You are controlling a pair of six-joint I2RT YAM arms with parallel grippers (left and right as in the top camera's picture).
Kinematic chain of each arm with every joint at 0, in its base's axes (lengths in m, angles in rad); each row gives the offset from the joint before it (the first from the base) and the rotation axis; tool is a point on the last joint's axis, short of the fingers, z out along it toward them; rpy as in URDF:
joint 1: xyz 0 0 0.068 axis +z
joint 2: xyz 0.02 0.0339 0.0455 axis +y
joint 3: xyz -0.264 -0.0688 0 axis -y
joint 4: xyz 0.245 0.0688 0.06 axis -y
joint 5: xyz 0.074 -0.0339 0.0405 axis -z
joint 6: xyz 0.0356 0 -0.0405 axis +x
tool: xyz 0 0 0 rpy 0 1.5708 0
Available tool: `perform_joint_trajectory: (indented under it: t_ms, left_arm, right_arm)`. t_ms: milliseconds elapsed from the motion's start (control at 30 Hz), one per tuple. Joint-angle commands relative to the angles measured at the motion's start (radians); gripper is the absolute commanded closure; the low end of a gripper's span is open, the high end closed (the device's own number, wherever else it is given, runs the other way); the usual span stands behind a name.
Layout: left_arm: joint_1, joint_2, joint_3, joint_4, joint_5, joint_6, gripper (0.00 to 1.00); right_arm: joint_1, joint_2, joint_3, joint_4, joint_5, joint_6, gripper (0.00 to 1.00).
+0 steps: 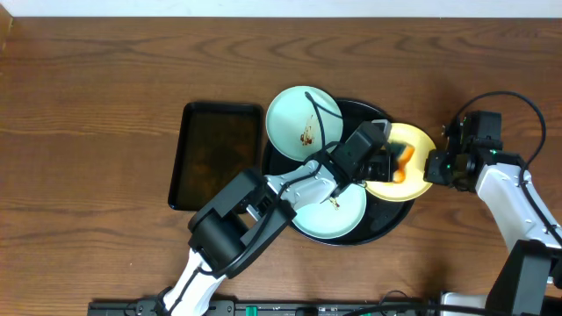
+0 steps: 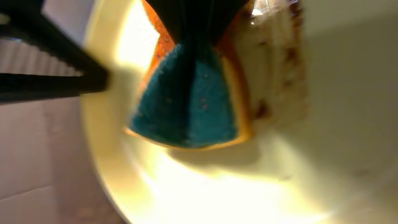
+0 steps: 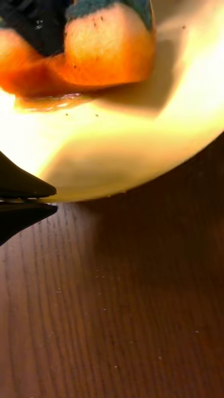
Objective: Clean dirty plates on tray and stack at the side
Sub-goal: 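Scrub the yellow plate with the sponge while the right gripper holds it, then return the sponge with the left gripper to the black tray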
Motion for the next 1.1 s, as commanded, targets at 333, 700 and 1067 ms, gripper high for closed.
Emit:
perform_joint_trajectory:
  t_ms: [333,700,1067]
  left_arm:
    - [0.127,-0.023,0.016,-0.165,-0.063,0.001,0.93]
    - [0.122,-0.244,0.016,-0.245,0.088,0.193,0.93]
    - [0.185,-0.406,0.016,-0.767,-0.391,0.316,0.93]
  right_arm:
    - [0.018,-0.017,0.007,-0.013,-0.029,0.002,0.99]
    - [0.018,-0.017,0.007,-0.007,-0.029,0.002,0.76]
    - [0.018,0.006,-0.002,0.01,-0.029,0.003,0.67]
